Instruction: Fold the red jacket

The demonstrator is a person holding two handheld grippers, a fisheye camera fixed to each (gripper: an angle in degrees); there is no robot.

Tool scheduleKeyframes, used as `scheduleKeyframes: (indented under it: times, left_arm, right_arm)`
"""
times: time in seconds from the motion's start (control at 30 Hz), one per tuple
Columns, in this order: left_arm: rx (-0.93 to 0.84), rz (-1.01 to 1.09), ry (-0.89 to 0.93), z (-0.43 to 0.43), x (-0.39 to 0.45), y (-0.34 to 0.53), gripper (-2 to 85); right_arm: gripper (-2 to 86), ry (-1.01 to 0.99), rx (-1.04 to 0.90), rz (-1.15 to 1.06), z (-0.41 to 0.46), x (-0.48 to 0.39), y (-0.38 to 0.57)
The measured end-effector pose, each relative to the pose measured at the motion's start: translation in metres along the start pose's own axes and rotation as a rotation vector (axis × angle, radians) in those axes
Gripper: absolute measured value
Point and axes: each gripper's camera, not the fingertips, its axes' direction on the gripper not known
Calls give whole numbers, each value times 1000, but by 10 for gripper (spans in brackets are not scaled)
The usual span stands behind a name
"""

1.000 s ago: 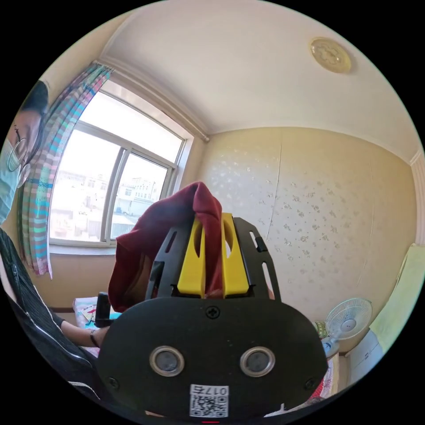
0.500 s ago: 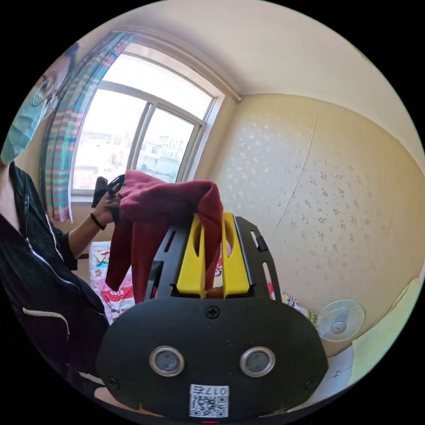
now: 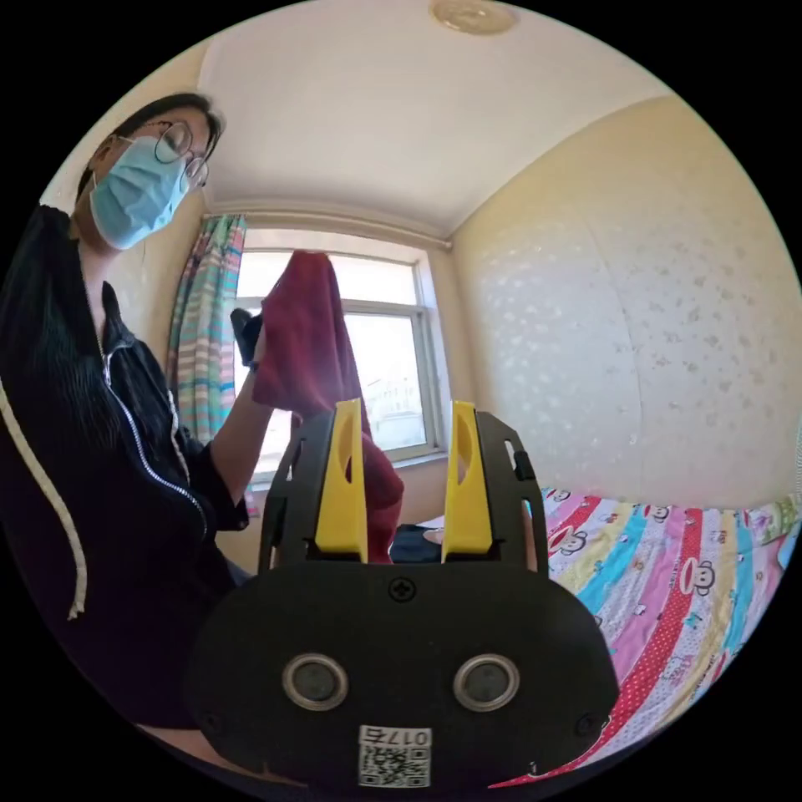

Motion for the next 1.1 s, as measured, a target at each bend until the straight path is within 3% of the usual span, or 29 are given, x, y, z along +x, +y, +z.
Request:
scheduleKeyframes:
  times: [0.17, 0.27, 0.37, 0.4, 0.47, 0.53, 0.63, 0.77, 0.97, 1.1]
  left_arm:
    - [-56, 88, -137, 11, 29, -27, 27]
    - [-50, 83, -218, 12, 42, -41, 33]
    - [-14, 86, -170, 14, 49, -50, 35]
    - [-1, 74, -172, 15, 52, -53, 35]
    - [22, 43, -201, 14, 57, -55, 36]
    - [49, 18, -218, 12, 60, -55, 36]
    - [62, 3, -198, 12, 60, -54, 35]
    - [-43, 3, -242, 24, 49, -51, 26]
    - [-172, -147, -222, 41, 14, -8, 14]
    - [-318, -41, -125, 47, 11, 17, 10]
  right_arm:
    - [179, -86, -101, -18, 16, -28, 23]
    - [196, -205, -65, 178, 12, -13, 28]
    - [190, -315, 13, 284, 5, -8, 30]
    - [187, -300, 10, 265, 3, -11, 29]
    - [151, 4, -16, 116, -14, -31, 18]
    - [103, 180, 10, 59, -32, -34, 10]
    - [55, 77, 51, 109, -59, -12, 1]
    - [50, 388, 125, 93, -110, 11, -33]
    - [47, 450, 133, 27, -164, 43, -141]
    - [47, 438, 136, -77, -187, 32, -175]
